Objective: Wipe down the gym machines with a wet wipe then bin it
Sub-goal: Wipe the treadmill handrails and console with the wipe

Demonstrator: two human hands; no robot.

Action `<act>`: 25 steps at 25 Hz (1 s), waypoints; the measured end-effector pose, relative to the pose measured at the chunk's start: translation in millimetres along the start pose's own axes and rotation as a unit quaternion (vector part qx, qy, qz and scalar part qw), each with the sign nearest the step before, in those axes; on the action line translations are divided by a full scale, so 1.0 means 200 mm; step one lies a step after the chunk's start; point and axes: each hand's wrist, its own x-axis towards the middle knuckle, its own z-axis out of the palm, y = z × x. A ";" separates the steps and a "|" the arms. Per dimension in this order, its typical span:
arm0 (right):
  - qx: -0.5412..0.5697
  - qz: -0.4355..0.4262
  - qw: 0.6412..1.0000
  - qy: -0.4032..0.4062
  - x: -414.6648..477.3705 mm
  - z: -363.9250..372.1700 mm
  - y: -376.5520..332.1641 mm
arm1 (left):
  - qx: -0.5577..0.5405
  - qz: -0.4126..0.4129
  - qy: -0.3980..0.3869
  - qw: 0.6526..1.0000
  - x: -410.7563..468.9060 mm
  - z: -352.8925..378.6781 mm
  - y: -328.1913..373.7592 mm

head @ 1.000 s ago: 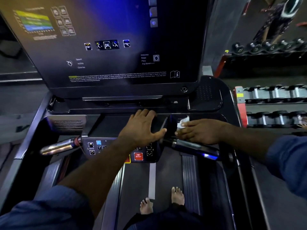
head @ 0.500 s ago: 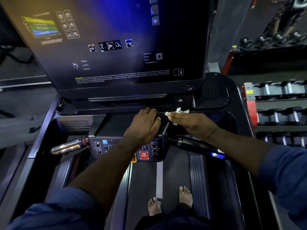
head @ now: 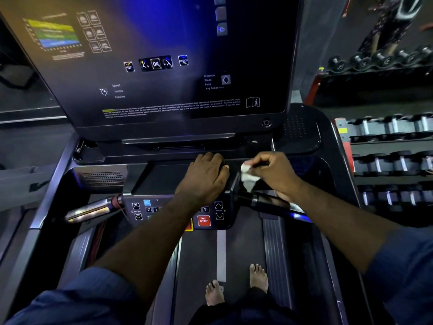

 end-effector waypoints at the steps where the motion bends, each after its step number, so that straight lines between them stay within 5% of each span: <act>1: -0.038 -0.021 0.999 0.015 -0.01 0.00 0.00 | 0.004 0.003 0.001 1.000 0.00 0.00 0.00; 5: -0.230 -0.093 0.962 -0.113 -0.03 -0.05 -0.01 | 0.028 0.022 -0.019 0.999 -0.01 0.01 0.00; 8: -0.281 -0.246 0.926 0.047 -0.02 -0.11 0.00 | 0.024 0.036 -0.008 0.999 -0.01 0.01 0.00; 9: -0.325 -0.285 0.901 0.040 -0.04 -0.13 0.02 | 0.017 0.039 -0.001 0.999 -0.01 0.01 0.00; 13: -0.498 -0.334 0.780 -0.176 -0.05 -0.29 0.17 | 0.044 0.063 0.002 0.997 -0.02 0.01 0.01; 14: -0.514 -0.335 0.775 -0.152 -0.01 -0.34 0.18 | 0.059 0.071 0.010 0.996 -0.02 0.02 0.01; 17: -0.449 -0.310 0.838 -0.027 0.03 -0.26 0.06 | 0.075 0.081 0.064 0.992 0.02 0.03 0.08; 19: -0.454 -0.278 0.838 -0.118 0.02 -0.15 0.01 | 0.024 0.075 0.082 0.994 0.05 0.04 0.13; 21: -0.484 -0.294 0.791 -0.231 -0.03 -0.15 0.02 | 0.006 0.094 0.071 0.993 0.06 0.08 0.16; 25: -0.502 -0.330 0.771 -0.213 -0.04 -0.54 0.19 | 0.058 0.119 0.077 0.988 0.04 0.11 0.16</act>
